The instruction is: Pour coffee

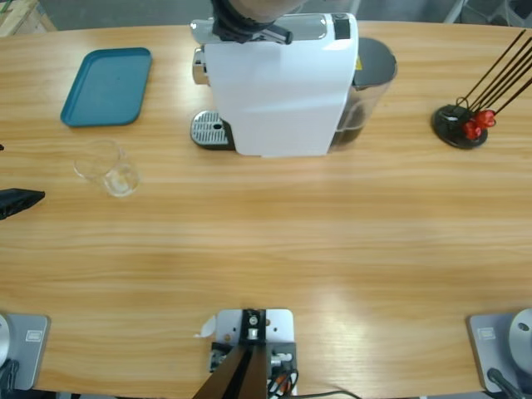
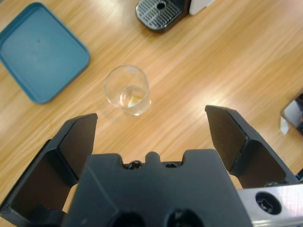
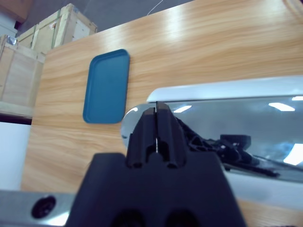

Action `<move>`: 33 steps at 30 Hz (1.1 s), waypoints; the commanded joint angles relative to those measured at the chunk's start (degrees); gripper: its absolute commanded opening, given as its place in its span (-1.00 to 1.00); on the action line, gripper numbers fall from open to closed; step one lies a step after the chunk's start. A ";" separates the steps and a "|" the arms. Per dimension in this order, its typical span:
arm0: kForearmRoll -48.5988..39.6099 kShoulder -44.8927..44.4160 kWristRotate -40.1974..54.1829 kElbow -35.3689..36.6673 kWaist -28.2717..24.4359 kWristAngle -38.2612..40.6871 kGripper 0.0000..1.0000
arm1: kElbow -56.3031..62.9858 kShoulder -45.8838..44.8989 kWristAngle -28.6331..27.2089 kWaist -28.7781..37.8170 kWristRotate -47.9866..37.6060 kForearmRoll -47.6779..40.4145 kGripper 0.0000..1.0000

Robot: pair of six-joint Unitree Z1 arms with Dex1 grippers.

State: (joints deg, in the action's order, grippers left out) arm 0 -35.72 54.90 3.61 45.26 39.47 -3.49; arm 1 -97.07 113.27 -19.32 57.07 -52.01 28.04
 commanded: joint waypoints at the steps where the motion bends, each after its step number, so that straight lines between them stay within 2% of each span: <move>1: 0.30 -1.04 -0.80 -2.00 0.44 0.23 0.99 | 6.81 12.80 -1.40 3.39 -0.60 4.90 -1.00; 5: 0.28 -1.11 -0.87 -0.70 0.44 0.23 0.99 | 6.98 5.86 -4.71 3.39 5.39 7.62 -1.00; 6: 0.23 -1.04 -0.90 -0.15 0.44 0.29 0.99 | 7.11 3.58 -5.07 3.39 6.69 8.48 -0.90; 8: 0.30 -0.74 -1.15 0.88 0.44 0.50 1.00 | 8.04 -2.68 -4.93 3.39 9.94 8.85 0.30; 9: 0.30 -0.60 -1.32 1.23 0.44 0.50 1.00 | 8.21 -6.07 -5.07 3.39 11.47 9.47 0.75; 10: 0.30 -0.50 -1.55 1.50 0.44 0.50 1.00 | 8.21 -9.29 -5.04 3.39 12.32 10.17 0.96; 15: 0.09 -0.65 -4.65 1.37 0.45 0.41 1.00 | 8.48 -23.78 -4.41 3.39 15.48 14.44 1.00; 19: -3.08 -0.79 -6.30 2.39 0.44 0.53 1.00 | 11.66 -30.98 -3.58 3.39 16.41 18.33 1.00; 24: -9.93 2.02 -7.48 3.87 0.38 0.76 1.00 | 17.72 -32.58 5.79 3.39 16.32 21.18 1.00; 27: -13.40 6.32 -6.63 4.89 0.09 0.87 1.00 | 22.36 -34.09 8.07 3.39 20.23 21.11 1.00; 29: -12.90 8.07 -3.63 4.54 -0.14 1.41 1.00 | 24.51 -35.59 8.13 3.39 23.92 21.60 1.00; 33: -6.51 9.05 4.56 3.10 -2.34 2.47 1.00 | 28.69 -38.77 9.46 3.39 25.01 21.58 1.00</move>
State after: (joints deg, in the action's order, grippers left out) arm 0 -47.35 60.20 -0.85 49.73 39.37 -3.03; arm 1 -75.23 80.01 -12.34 60.51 -30.10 48.76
